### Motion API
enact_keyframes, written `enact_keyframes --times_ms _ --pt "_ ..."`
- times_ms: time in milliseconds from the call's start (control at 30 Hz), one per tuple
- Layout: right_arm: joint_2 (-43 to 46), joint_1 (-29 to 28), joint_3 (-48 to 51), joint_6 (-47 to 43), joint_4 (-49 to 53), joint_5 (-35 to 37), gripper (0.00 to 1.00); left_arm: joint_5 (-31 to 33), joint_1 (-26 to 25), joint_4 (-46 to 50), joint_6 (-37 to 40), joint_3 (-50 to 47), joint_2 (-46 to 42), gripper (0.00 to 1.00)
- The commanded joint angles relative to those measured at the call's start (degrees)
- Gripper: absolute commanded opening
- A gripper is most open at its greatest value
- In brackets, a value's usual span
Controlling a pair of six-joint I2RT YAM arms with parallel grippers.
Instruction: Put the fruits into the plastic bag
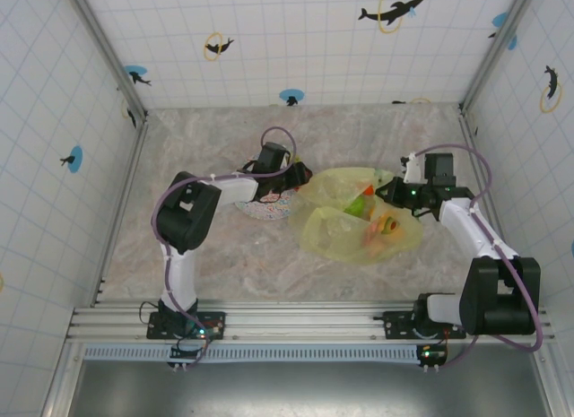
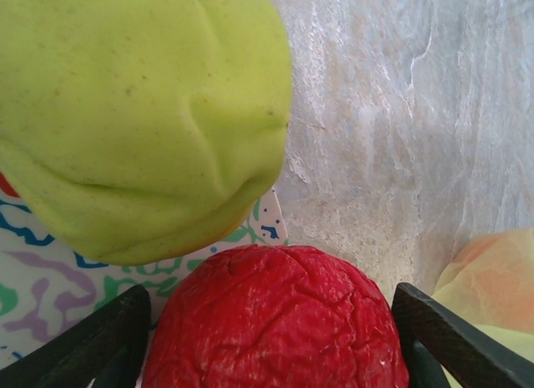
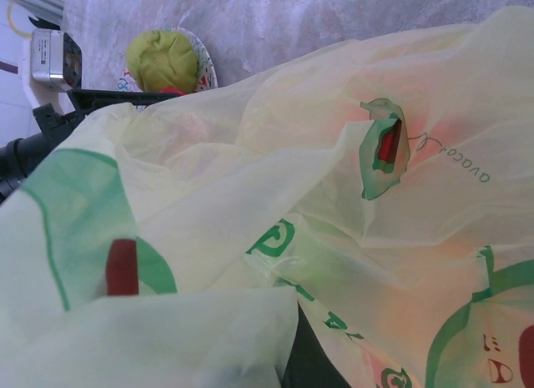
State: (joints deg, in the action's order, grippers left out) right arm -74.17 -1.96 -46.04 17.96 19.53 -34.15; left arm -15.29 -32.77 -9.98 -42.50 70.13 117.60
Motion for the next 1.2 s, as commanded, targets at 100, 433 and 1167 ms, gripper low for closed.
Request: enact_keyframes --times_ms 100,433,1167 --pt "1.31 0.33 0.6 -0.55 -0.81 -0.56 0.0 0.18 -0.01 -0.42 0.26 0.41 -0.17 0.67" --pt "1.31 0.37 0.72 -0.65 -0.75 -0.63 0.0 2.06 0.43 -0.48 2.24 -4.27 -6.67 0.63" --pt "0.48 -0.15 -1.25 0.78 -1.57 -0.96 0.0 3.43 -6.67 -1.77 9.38 -21.57 -29.94 0.61"
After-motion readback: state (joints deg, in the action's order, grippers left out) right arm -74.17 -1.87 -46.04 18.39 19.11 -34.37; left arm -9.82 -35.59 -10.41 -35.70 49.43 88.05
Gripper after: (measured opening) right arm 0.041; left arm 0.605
